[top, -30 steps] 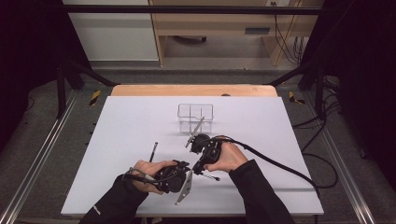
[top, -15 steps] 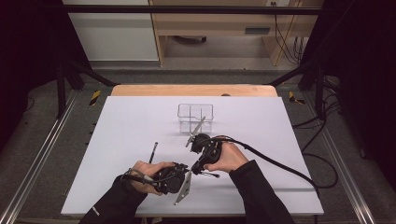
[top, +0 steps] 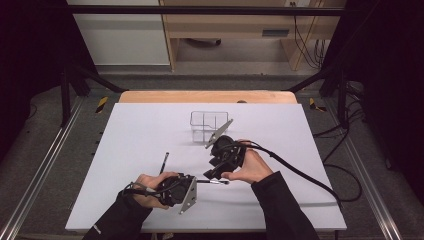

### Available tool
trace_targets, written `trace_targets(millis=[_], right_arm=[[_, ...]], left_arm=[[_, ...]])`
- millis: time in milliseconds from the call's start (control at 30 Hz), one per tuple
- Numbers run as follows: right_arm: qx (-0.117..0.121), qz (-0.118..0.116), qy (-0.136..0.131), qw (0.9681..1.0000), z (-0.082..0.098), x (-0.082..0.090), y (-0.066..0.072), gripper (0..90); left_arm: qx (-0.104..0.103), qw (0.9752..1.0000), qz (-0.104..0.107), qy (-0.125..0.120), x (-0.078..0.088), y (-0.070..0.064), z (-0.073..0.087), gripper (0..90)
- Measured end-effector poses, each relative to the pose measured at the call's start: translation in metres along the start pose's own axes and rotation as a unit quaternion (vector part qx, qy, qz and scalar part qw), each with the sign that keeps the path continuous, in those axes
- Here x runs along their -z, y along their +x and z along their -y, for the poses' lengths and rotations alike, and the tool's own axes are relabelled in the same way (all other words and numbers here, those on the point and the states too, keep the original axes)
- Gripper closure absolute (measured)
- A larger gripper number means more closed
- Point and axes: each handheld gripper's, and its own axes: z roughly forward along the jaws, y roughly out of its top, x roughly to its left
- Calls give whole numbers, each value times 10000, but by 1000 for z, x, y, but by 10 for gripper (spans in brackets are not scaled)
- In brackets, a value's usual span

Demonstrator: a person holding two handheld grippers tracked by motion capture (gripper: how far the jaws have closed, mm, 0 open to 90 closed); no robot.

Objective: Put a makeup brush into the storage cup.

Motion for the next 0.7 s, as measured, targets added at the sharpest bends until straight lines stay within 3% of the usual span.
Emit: trace_targets(millis=[200,233,333,533,567,600,633,700], right_arm=[[-104,397,-369,9985,4,11,-2,357],[-131,518,-563,9970,6,15,-3,337],[-248,606,-773,9949,9,20,-3,320],[-387,824,-1013,9907,19,28,-5,278],[-456,880,-1123,9887,22,30,-6,265],[-456,880,-1123,9887,22,30,-6,265],[-559,951,-1255,9859,26,34,-6,259],[-555,1001,-1300,9849,28,35,-6,251]], left_arm=[[264,9997,6,0,0,0,7,825],[311,9995,22,2,0,0,8,824],[545,9985,55,-36,0,-2,12,824],[837,9964,89,-46,-2,-3,16,824],[938,9955,99,-64,-3,-4,16,824],[938,9955,99,-64,-3,-4,16,824],[1004,9948,107,-98,-4,-5,16,824],[1065,9942,91,-80,-4,-6,17,824]])
